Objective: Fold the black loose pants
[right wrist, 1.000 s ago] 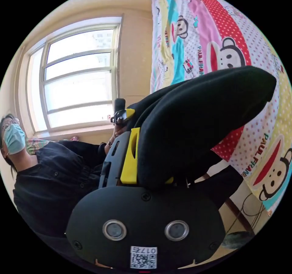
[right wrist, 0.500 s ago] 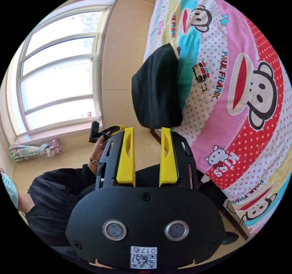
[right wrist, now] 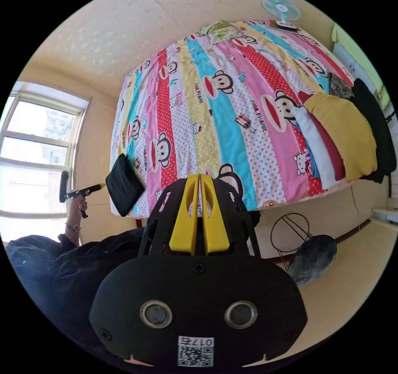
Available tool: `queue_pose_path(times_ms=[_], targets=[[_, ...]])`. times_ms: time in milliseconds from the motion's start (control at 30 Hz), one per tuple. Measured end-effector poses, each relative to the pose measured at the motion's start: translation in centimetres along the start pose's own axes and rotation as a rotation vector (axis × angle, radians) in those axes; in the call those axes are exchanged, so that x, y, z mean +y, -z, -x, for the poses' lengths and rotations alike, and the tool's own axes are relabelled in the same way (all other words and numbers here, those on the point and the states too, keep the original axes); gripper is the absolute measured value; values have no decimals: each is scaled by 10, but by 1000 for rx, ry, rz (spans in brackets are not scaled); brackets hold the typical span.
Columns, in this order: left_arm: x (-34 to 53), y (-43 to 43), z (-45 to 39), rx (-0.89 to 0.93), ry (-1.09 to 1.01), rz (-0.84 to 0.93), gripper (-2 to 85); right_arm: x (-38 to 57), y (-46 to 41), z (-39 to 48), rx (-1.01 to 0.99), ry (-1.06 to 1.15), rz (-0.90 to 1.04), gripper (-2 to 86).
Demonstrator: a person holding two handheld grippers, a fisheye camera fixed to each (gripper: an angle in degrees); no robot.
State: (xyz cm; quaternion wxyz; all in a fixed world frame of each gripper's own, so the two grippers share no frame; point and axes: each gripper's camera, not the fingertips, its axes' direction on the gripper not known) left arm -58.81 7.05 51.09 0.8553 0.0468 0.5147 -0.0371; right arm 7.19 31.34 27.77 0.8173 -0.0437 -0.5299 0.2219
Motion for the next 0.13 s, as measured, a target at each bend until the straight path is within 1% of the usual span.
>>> queue_pose_path(times_ms=[67, 133], targets=[[-34, -23, -74, 3, -153, 41, 22, 16, 20, -35, 7, -82, -29, 12], [-50, -50, -122, 16, -208, 83, 44, 28, 25, -64, 2, -137, -24, 17]])
